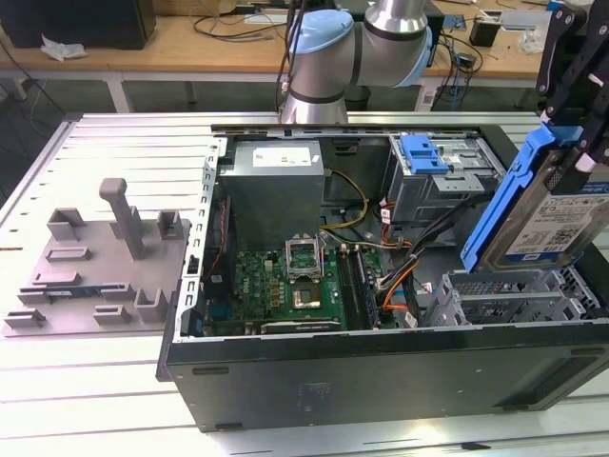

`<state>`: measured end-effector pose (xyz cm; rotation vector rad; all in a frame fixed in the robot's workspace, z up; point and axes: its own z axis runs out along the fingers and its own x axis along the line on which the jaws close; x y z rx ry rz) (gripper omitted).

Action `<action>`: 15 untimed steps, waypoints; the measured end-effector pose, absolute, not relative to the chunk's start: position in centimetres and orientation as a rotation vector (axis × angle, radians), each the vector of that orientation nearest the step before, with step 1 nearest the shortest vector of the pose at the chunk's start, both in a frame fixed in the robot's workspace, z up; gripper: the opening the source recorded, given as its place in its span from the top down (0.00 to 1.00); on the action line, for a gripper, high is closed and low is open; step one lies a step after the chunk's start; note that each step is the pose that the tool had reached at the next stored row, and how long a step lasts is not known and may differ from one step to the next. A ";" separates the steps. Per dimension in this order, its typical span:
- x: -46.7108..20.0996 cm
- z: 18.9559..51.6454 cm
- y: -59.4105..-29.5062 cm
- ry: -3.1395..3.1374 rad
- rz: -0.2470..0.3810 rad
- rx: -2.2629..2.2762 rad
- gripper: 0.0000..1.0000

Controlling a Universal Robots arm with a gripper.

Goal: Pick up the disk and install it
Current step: 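Insert the disk into the insertion slot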

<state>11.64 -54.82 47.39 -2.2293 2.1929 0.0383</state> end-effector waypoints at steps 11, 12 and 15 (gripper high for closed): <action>11.3 47.2 -55.0 2.211 0.038 -2.211 0.64; 11.3 47.2 -55.0 2.214 0.038 -2.208 0.64; 11.3 47.1 -55.0 2.220 0.038 -2.201 0.64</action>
